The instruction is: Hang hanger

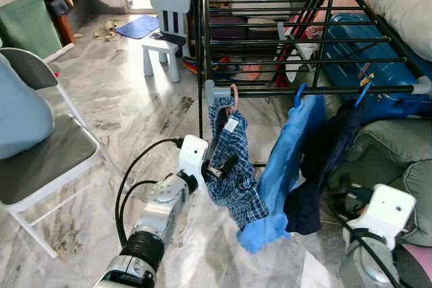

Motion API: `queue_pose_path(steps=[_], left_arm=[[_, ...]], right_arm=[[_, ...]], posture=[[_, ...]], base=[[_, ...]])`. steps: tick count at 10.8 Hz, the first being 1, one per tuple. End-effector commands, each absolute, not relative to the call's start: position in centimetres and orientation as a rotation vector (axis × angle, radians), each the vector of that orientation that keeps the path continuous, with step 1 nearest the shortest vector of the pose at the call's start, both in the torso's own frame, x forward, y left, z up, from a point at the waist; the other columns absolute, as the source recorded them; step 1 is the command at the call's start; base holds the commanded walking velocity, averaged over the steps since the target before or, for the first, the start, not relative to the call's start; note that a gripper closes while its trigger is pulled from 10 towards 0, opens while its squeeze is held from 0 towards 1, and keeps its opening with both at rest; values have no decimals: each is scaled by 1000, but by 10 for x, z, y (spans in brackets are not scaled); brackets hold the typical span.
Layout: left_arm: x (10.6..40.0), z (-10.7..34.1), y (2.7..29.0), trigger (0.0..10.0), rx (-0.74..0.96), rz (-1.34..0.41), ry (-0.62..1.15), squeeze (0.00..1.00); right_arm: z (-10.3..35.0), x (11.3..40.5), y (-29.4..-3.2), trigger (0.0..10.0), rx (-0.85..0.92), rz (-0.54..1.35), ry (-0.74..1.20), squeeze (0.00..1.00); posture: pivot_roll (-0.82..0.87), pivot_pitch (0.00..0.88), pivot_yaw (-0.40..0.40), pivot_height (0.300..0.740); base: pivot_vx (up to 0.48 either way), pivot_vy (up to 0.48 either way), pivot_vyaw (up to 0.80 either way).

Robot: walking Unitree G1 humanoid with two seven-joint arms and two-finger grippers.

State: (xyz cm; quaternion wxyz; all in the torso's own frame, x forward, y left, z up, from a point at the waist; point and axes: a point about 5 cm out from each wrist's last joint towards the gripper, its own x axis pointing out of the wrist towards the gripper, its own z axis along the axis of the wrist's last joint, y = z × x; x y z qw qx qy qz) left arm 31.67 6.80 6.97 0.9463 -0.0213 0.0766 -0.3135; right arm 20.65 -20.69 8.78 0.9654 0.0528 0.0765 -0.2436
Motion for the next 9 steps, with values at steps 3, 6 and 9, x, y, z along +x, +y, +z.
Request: queue_pose_path(steps=[3,6,9], left_arm=[[319,79,62,10000,-63,-686,129,0],[320,80,60,10000,-68,-694,133,0],[321,80,59,10000,-71,-694,136,0]], right_arm=[[84,206,-206,10000,158,-506,155,0],[83,208,-208,10000,157,-508,165,0],[83,210,-208,10000,158,-502,163,0]], posture=[[-109,0,14,740],[-111,0,14,740],[-111,0,13,740]], base=[[192,0,0],[282,0,-235],[180,0,0]])
